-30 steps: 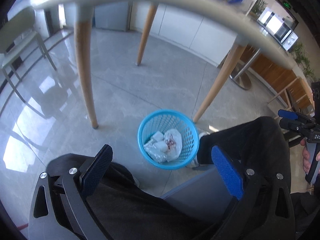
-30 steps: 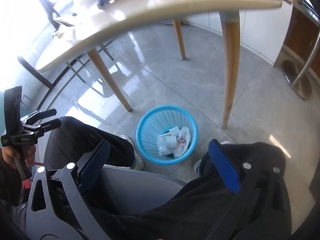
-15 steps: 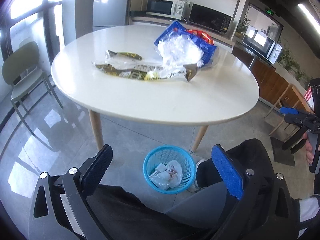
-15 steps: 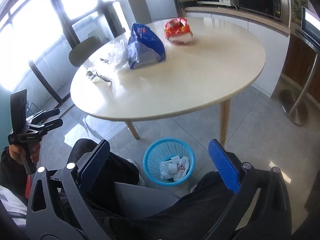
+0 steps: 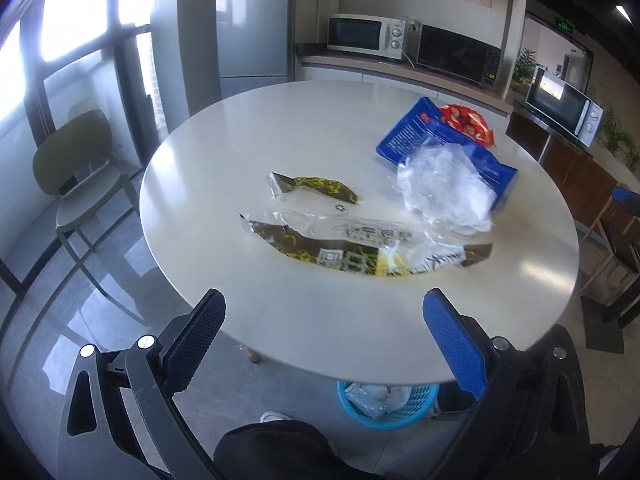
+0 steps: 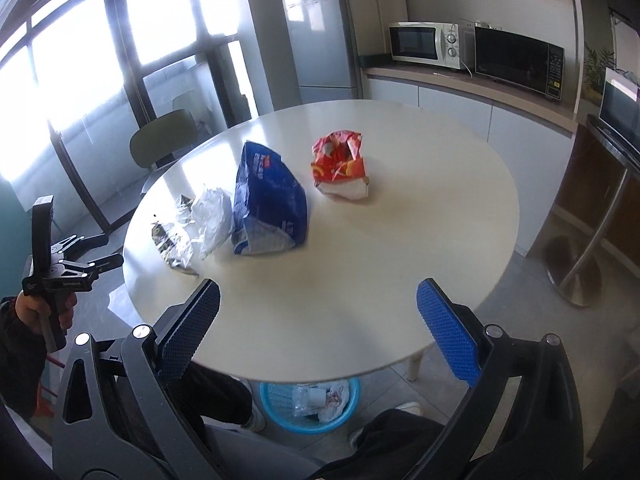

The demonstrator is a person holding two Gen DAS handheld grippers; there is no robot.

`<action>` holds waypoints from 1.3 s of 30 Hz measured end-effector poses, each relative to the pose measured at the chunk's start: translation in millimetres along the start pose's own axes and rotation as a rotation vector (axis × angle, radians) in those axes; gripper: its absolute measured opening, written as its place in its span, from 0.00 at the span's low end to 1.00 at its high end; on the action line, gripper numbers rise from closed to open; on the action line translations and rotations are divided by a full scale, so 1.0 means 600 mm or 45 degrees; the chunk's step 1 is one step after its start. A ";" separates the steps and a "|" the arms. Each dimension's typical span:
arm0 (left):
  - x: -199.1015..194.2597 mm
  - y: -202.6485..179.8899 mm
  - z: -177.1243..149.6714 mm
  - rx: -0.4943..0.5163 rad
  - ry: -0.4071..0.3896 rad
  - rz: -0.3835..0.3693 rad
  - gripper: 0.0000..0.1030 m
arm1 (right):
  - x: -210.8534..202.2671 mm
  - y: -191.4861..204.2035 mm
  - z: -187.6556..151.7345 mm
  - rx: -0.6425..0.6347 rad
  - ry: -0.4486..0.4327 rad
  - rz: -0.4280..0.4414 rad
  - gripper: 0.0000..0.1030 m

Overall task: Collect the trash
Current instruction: 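Grasp the clear-and-gold wrapper with the left tool while the right tool grasps the red snack bag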

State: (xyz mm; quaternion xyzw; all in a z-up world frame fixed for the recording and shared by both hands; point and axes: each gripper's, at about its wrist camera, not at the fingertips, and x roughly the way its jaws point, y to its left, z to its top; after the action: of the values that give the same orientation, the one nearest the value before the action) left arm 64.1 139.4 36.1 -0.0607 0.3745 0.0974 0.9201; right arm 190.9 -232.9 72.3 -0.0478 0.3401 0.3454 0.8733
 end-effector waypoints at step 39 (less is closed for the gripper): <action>0.140 0.032 0.066 0.013 0.089 0.063 0.50 | 0.355 -0.076 0.181 0.058 0.143 -0.100 0.25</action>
State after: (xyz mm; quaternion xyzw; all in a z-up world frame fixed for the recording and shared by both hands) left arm 145.4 176.5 4.9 -0.0502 0.4082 0.1160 0.9041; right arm 393.4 -111.2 14.8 -0.0607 0.3940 0.3000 0.8666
